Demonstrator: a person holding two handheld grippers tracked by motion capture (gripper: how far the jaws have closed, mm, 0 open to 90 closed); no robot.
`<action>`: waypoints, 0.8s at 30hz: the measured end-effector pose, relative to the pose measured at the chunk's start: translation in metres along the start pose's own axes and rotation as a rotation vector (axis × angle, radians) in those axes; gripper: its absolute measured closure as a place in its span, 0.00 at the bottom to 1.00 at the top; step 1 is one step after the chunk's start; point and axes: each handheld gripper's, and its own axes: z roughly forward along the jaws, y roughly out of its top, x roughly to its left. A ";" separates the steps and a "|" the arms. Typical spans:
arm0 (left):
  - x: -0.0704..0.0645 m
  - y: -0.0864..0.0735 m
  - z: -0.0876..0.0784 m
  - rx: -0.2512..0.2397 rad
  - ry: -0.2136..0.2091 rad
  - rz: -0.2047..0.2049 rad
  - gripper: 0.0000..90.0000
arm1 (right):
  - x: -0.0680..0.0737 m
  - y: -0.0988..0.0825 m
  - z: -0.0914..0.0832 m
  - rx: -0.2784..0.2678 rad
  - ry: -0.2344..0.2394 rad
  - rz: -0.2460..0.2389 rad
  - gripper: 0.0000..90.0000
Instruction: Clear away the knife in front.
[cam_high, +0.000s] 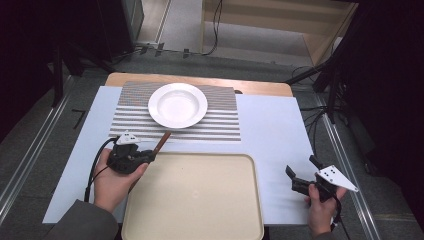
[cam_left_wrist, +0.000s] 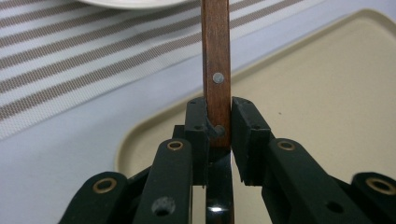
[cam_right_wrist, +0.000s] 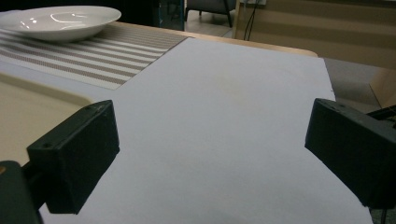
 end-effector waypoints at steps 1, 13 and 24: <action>-0.001 -0.002 0.000 0.002 -0.005 -0.006 0.85 | 0.000 0.000 0.000 0.000 0.000 0.000 0.02; -0.010 -0.029 -0.002 0.013 -0.049 -0.043 0.85 | 0.000 0.000 0.000 0.002 -0.004 -0.003 0.02; -0.018 -0.051 -0.003 0.020 -0.061 -0.066 0.85 | 0.001 0.000 0.000 0.007 -0.005 -0.005 0.02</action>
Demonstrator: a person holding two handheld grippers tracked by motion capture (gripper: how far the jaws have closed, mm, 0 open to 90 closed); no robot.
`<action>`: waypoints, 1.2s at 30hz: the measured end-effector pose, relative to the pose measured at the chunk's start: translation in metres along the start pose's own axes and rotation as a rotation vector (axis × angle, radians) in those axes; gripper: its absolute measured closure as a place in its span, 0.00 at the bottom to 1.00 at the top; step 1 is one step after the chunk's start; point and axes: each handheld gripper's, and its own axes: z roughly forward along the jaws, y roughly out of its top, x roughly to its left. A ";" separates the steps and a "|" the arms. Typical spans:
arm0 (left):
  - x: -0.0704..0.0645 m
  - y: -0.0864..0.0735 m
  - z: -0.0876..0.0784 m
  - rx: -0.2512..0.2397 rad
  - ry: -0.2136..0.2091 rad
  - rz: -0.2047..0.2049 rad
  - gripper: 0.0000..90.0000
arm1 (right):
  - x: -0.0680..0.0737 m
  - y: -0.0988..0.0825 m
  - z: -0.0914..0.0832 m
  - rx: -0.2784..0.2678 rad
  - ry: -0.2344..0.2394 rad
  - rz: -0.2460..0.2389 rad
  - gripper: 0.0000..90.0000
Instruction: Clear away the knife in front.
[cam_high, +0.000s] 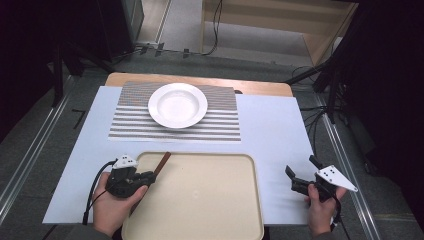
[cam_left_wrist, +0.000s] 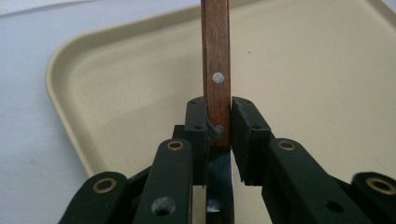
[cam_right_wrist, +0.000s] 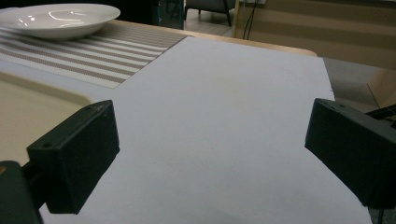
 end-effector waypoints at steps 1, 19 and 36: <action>0.000 -0.001 0.000 0.000 -0.001 -0.001 0.85 | 0.000 0.000 0.000 0.000 0.000 0.000 0.02; -0.004 -0.024 0.004 0.014 -0.026 -0.047 0.85 | 0.000 0.000 0.001 0.002 -0.003 -0.005 0.02; 0.000 -0.013 -0.001 -0.051 -0.065 -0.036 0.90 | 0.001 0.000 0.001 0.004 -0.002 -0.010 0.02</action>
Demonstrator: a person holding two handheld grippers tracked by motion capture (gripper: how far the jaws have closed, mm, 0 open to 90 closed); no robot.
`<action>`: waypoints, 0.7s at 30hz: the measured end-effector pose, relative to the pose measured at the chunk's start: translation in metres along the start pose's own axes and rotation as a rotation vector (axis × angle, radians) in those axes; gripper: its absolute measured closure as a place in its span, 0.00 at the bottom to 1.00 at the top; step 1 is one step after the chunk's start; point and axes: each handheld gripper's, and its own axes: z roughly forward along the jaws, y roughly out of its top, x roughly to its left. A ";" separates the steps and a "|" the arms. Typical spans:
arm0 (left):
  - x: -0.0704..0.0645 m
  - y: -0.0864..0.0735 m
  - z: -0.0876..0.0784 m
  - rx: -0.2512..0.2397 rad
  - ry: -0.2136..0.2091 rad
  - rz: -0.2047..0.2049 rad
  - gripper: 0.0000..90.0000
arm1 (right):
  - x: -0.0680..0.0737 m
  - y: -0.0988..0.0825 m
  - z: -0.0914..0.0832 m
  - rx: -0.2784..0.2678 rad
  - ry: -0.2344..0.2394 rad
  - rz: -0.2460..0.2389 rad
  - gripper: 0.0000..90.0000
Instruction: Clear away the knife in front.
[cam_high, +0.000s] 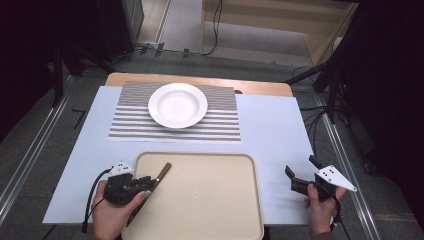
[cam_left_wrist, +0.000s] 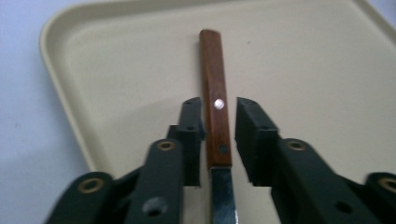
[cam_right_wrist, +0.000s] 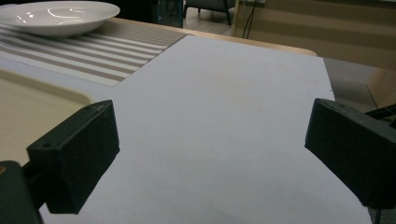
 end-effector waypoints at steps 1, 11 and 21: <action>-0.001 0.002 0.001 0.002 -0.014 0.012 0.98 | 0.000 0.000 0.000 0.001 0.000 0.000 0.02; -0.025 0.010 0.032 0.122 0.061 0.179 1.00 | 0.000 0.000 0.000 0.002 -0.001 -0.001 0.02; -0.008 0.004 0.020 0.106 0.086 0.142 1.00 | 0.000 0.000 0.000 0.003 -0.001 -0.004 0.02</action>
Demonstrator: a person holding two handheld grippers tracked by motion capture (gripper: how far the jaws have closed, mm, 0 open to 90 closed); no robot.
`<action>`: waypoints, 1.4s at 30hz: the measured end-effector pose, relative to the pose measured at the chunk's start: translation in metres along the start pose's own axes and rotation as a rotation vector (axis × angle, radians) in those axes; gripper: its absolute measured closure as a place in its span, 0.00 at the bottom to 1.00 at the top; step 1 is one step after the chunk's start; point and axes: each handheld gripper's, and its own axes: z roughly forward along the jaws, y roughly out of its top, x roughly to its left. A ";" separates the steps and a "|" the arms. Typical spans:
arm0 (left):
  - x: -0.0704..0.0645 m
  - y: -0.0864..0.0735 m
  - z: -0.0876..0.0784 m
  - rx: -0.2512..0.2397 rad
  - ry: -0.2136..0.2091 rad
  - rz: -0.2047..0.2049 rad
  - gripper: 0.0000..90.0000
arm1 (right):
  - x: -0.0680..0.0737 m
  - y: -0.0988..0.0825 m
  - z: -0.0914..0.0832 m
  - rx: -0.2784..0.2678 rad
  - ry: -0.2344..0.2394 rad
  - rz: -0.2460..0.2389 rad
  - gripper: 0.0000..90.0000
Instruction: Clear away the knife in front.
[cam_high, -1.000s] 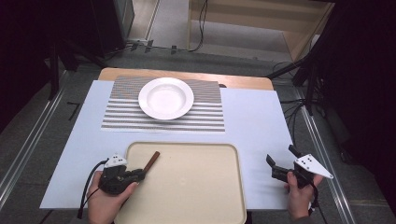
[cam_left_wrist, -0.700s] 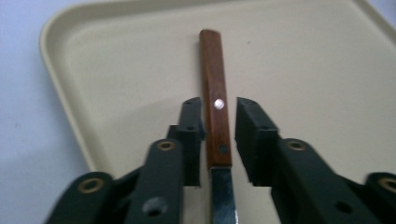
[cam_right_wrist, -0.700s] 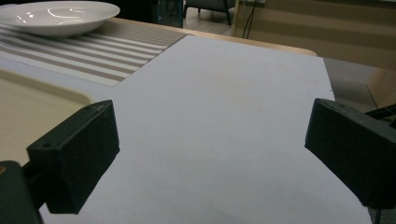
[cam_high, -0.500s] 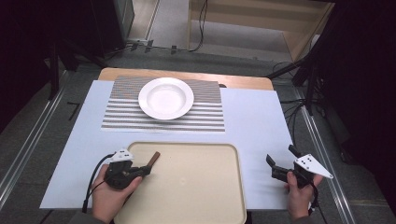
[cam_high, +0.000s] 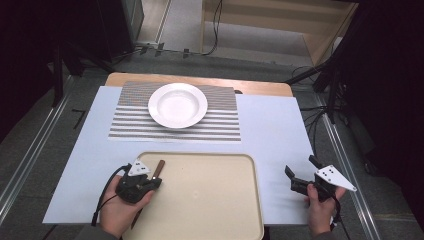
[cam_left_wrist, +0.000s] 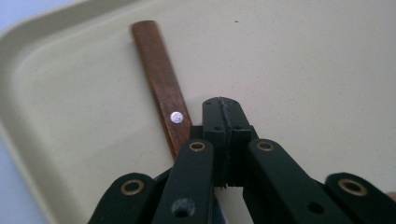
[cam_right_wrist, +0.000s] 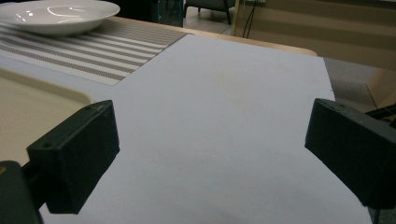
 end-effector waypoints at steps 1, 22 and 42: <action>0.002 -0.001 -0.001 -0.004 0.003 -0.003 1.00 | 0.000 0.000 0.000 0.000 0.000 0.000 0.02; 0.030 -0.013 -0.017 -0.026 0.032 -0.054 1.00 | 0.000 0.000 0.000 0.003 -0.004 -0.001 0.02; 0.039 -0.018 -0.033 -0.267 -0.032 -0.057 0.48 | 0.000 0.000 0.000 0.004 -0.005 0.003 0.02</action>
